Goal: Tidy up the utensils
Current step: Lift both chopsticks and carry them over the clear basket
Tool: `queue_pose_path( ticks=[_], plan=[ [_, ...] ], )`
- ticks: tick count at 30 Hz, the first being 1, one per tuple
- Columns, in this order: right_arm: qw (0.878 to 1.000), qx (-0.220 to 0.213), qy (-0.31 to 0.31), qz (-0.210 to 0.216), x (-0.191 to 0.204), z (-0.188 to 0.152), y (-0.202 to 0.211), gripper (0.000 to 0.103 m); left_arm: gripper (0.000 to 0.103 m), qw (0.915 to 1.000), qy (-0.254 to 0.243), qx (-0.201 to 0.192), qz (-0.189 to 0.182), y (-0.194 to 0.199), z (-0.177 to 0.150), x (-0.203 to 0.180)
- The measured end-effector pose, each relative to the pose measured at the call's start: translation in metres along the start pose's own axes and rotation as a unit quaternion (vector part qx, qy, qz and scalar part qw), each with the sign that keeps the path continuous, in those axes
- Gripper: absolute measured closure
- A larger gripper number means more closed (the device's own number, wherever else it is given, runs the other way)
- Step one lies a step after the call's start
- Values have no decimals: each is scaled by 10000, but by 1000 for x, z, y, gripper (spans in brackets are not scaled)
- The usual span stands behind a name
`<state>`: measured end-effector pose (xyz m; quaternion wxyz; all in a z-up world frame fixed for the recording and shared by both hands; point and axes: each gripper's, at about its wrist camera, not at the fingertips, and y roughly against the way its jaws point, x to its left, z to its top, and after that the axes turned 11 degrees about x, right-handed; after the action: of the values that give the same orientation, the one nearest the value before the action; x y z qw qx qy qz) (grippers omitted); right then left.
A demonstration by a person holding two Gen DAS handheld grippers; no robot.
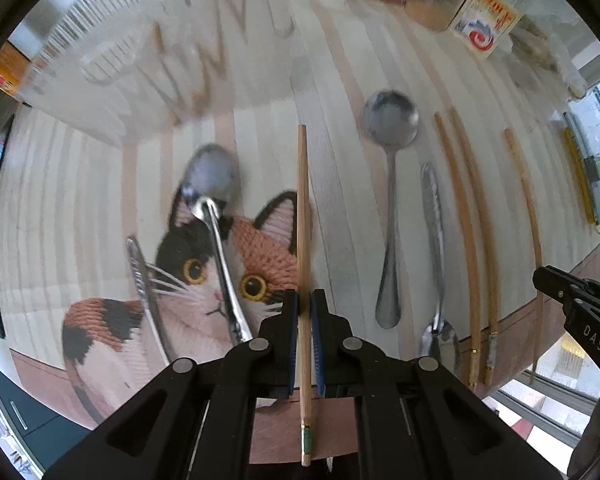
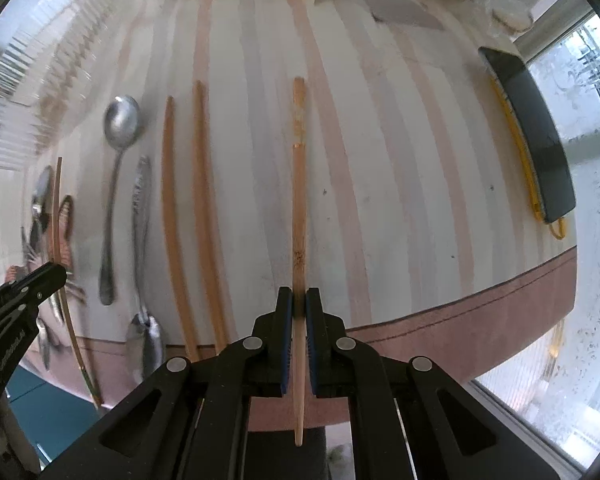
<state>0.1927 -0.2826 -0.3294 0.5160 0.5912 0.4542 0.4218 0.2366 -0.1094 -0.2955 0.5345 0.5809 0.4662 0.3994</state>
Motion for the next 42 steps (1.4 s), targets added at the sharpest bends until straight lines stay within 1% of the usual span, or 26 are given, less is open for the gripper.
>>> queue_pose_path(
  ticks=[7,11,13,14,18,22,26,31,34,37,41,42],
  plan=[
    [9988,-360,10,318,-5,-3,46,96,99,9986,3,-520,-32,54,-6,2],
    [9965,-638,75,543,-4,0,80,96,99,9958,5,-913,-116,99,-4,9],
    [9945,-760,144,702,-2,3,97,97,99,9931,45,-1161,-173,124,-2,14],
    [9932,-824,170,803,0,6,105,97,99,9914,46,-1297,-140,132,1,18],
    [9870,-1084,365,1127,11,19,138,97,99,9844,152,-1730,-287,178,11,34],
    [9799,-1367,511,1362,28,32,165,97,99,9767,329,-2057,-516,219,19,56],
    [9734,-1464,582,1665,36,45,181,97,99,9704,490,-2302,-546,242,27,71],
    [9643,-1703,688,1906,54,65,204,97,99,9681,648,-2371,-492,256,53,99],
    [9589,-1849,782,2003,73,84,216,97,99,9705,707,-2254,-479,257,79,114],
    [9561,-1862,837,2101,96,111,217,97,99,9763,721,-1970,-525,251,105,127],
    [9530,-1710,796,2371,127,148,201,97,99,9864,710,-1350,-616,224,135,142],
    [9530,-1724,809,2357,134,154,196,97,99,9883,746,-1167,-640,213,141,146]
  ],
)
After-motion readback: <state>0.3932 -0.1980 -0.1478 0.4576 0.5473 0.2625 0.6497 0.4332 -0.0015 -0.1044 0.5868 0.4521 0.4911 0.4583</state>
